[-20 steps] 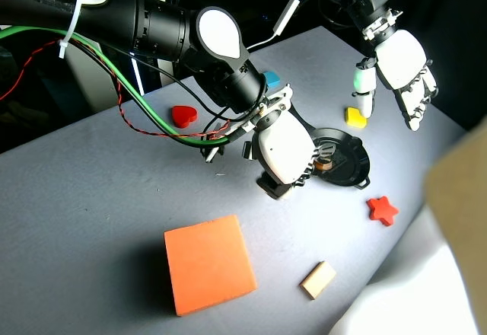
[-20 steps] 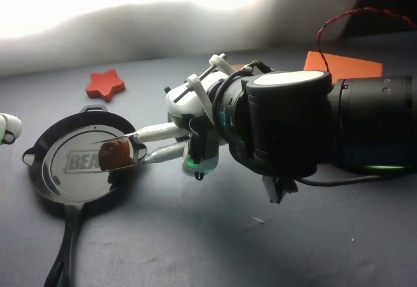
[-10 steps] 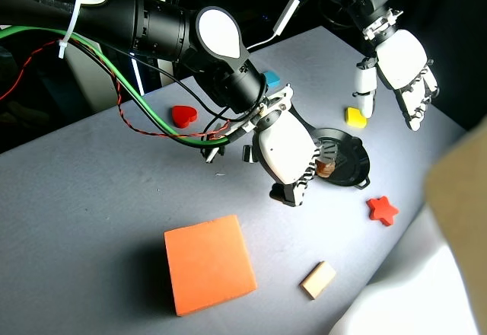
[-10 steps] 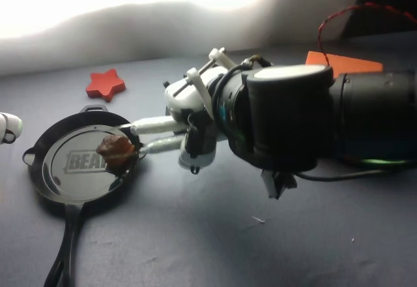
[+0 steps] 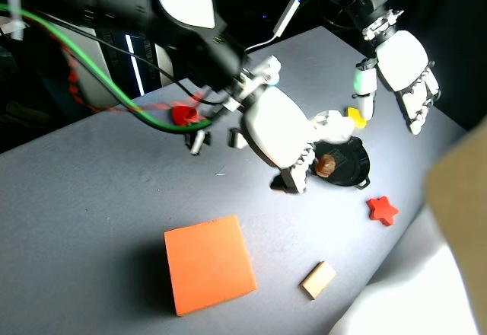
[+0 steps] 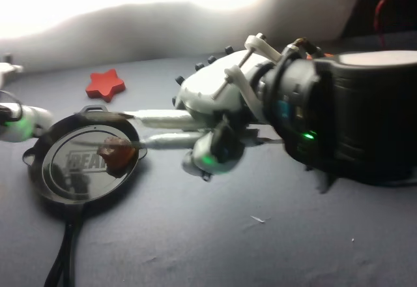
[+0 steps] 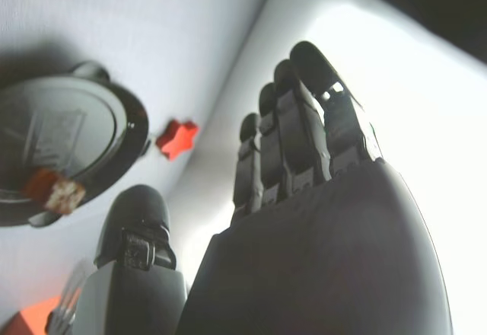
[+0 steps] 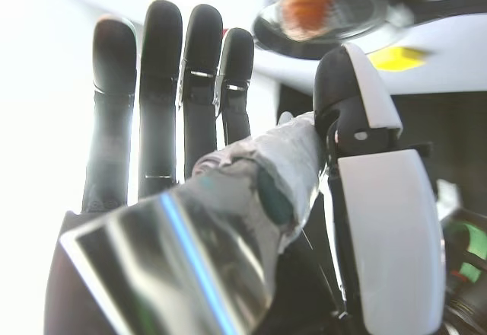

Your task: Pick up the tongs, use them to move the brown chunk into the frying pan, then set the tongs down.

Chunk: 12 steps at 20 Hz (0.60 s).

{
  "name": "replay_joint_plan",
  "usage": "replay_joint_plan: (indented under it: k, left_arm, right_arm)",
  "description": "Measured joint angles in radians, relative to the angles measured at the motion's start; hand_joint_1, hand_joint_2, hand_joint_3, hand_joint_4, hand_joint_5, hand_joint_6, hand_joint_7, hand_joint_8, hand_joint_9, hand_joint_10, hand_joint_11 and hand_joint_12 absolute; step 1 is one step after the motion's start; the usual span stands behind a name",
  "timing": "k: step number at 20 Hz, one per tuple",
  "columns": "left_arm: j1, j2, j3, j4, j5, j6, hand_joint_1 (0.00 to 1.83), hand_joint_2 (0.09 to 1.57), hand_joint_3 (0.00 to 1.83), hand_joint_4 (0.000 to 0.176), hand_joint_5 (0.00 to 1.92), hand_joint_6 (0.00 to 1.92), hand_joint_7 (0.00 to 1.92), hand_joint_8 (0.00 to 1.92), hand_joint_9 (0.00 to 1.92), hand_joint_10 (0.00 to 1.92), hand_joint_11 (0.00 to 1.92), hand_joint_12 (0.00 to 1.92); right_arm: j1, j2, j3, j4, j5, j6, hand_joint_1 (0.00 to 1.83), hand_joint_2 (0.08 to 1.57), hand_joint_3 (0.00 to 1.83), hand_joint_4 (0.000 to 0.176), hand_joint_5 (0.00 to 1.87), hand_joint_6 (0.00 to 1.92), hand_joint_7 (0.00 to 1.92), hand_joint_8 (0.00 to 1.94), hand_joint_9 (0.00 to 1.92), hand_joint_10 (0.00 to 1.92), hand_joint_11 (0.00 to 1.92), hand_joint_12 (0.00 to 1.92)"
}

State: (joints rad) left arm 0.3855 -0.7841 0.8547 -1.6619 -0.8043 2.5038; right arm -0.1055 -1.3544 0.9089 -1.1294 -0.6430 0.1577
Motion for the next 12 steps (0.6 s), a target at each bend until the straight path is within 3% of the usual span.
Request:
replay_joint_plan:
  k: [2, 6, 9, 12]
  left_arm:
    - [-0.005, -0.006, -0.024, -0.002, 0.008, -0.014, 0.06, 1.32, 0.00, 0.054, 0.10, 0.00, 0.22, 0.00, 0.29, 0.00, 0.00, 1.11]
    - [-0.014, -0.010, -0.080, -0.006, -0.003, -0.044, 0.06, 1.31, 0.00, 0.055, 0.11, 0.00, 0.23, 0.01, 0.29, 0.01, 0.00, 1.08]
    - [-0.022, -0.010, -0.109, -0.004, 0.002, -0.053, 0.08, 1.31, 0.00, 0.057, 0.10, 0.00, 0.23, 0.00, 0.30, 0.01, 0.00, 1.12]
    - [-0.024, -0.010, -0.135, -0.012, -0.012, -0.061, 0.09, 1.30, 0.00, 0.057, 0.11, 0.01, 0.23, 0.00, 0.29, 0.00, 0.00, 1.09]
  right_arm:
    - [-0.030, 0.044, -0.042, -0.004, 0.019, -0.090, 0.57, 1.43, 0.00, 0.000, 0.51, 0.80, 0.66, 0.84, 0.60, 1.14, 0.47, 1.61]
    - [-0.120, 0.141, -0.085, -0.002, 0.163, -0.254, 0.62, 1.43, 0.00, 0.000, 0.47, 0.89, 0.62, 0.94, 0.57, 1.20, 0.43, 1.64]
    - [-0.155, 0.140, -0.075, -0.012, 0.237, -0.339, 0.65, 1.42, 0.00, 0.000, 0.46, 0.92, 0.63, 0.93, 0.60, 1.18, 0.45, 1.63]
    - [-0.186, 0.139, -0.065, -0.013, 0.322, -0.409, 0.55, 1.45, 0.00, 0.000, 0.43, 0.85, 0.60, 0.79, 0.56, 1.09, 0.35, 1.61]
